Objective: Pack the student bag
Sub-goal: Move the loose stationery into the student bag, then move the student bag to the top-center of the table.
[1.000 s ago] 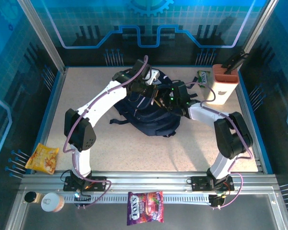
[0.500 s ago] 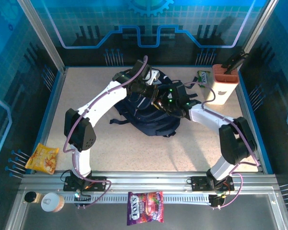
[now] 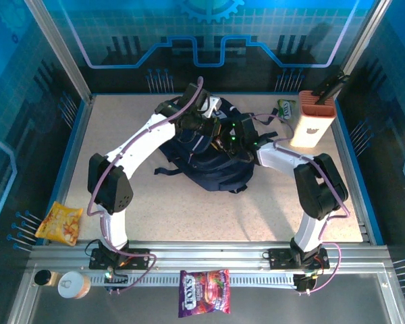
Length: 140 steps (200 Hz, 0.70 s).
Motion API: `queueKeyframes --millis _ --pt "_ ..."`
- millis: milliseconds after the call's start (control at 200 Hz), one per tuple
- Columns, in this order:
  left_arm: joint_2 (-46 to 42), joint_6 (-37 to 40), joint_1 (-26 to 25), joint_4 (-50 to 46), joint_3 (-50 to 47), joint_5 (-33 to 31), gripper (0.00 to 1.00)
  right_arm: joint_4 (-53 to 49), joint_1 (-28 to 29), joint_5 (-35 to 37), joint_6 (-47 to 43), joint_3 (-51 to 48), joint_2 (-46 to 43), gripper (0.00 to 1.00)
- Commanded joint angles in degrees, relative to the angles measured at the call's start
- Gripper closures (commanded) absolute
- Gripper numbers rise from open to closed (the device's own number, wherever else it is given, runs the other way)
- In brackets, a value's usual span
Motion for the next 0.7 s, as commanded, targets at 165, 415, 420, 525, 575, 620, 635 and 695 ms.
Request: queueKeyframes --millis 165,415,420,525,575,620,635,695 --pt "-5.1 -0.8 0.1 4.2 -2.3 5.4 0.8 -3.6 -2.3 1.5 -1.3 -11.8 -15.3 0.91" --pt "-8.5 -3.0 0.7 6.7 -10.3 8.4 0.54 -19.1 -2.8 12.9 -8.9 -20.6 -32.8 0.63" --pt "-8.7 -3.1 0.8 6.9 -10.5 8.4 0.53 -19.3 -2.8 13.0 -9.0 -20.6 -32.9 0.63" --pt "-11.7 -6.8 2.5 9.2 -16.2 8.7 0.45 -21.3 -2.8 13.7 -11.7 -20.9 -36.4 0.49" --pt "-13.3 -9.2 3.8 10.5 -19.2 9.3 0.43 -20.3 -2.8 13.2 -12.9 -21.1 -37.1 0.47" --pt "-14.7 -11.5 5.1 11.8 -21.9 9.7 0.42 -19.7 -2.9 12.5 -13.4 -21.0 -37.3 0.46" --pt "-15.2 -12.5 5.5 12.2 -22.8 9.8 0.41 -19.6 -2.8 12.3 -13.4 -20.9 -37.3 0.46" --pt "-16.5 -15.7 7.3 13.4 -25.8 10.6 0.41 -19.5 -2.9 11.6 -12.6 -20.5 -36.5 0.47"
